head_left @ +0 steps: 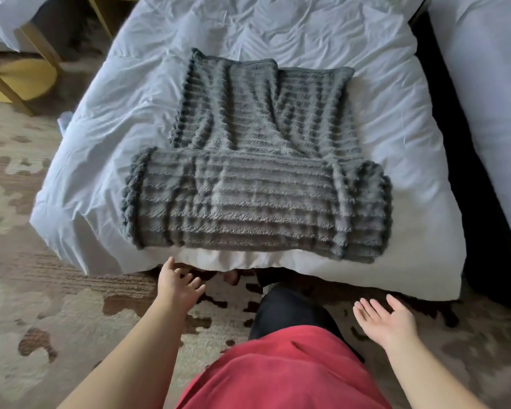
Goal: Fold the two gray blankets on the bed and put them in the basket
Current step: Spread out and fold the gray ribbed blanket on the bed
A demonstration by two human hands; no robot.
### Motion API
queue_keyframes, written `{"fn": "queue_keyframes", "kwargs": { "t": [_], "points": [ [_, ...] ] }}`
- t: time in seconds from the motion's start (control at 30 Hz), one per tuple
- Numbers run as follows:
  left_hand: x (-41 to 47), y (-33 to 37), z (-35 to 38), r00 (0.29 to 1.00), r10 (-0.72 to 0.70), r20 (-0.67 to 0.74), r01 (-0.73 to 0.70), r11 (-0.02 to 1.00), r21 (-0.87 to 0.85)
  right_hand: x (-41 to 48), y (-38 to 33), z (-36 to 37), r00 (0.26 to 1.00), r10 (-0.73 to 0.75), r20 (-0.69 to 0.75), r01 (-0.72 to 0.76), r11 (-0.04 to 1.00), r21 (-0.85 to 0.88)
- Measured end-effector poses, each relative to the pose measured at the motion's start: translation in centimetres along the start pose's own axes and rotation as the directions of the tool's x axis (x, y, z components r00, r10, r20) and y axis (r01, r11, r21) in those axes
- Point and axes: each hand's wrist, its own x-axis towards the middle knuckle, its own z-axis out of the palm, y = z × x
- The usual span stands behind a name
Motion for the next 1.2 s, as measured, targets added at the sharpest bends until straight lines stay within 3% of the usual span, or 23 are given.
{"fn": "queue_keyframes", "kwargs": {
  "t": [0.2,0.37,0.47,0.57,0.67,0.8,0.97,1.2],
  "points": [
    [1.7,0.5,1.1,1.0,0.0,-0.025,0.0,1.0,-0.015,1.5,0.3,0.3,0.998,0.011,-0.056,-0.013,0.999,-0.03],
    [4.8,2.1,6.1,0.997,-0.018,-0.071,0.012,0.997,-0.073,4.6,-1.6,6.4,0.997,0.051,-0.052,-0.054,0.996,-0.068],
    [7.3,3.1,8.9,0.993,-0.1,-0.063,0.092,0.988,-0.121,7.2,-2.6,11.3,0.997,0.07,-0.044,-0.073,0.995,-0.066],
    [9.0,3.8,11.0,0.985,-0.171,0.033,0.174,0.971,-0.162,9.4,-3.1,15.4,0.999,0.05,0.013,-0.048,0.995,-0.086],
    [10.4,4.2,11.9,0.99,-0.143,0.003,0.142,0.977,-0.158,10.4,-3.5,17.6,0.994,0.023,0.103,-0.019,0.999,-0.034],
    [10.7,4.3,11.6,0.989,-0.146,-0.006,0.141,0.965,-0.223,10.1,-3.6,17.6,0.997,0.01,0.073,-0.009,1.0,-0.015],
    [7.9,4.4,11.1,0.993,-0.063,0.098,0.079,0.982,-0.174,8.1,-3.7,16.9,0.998,-0.016,0.069,0.014,1.0,0.018],
    [0.5,7.2,11.7,0.985,0.171,-0.023,-0.173,0.978,-0.116,-0.3,-4.4,15.6,0.963,-0.233,0.137,0.227,0.972,0.056]
  ]
}}
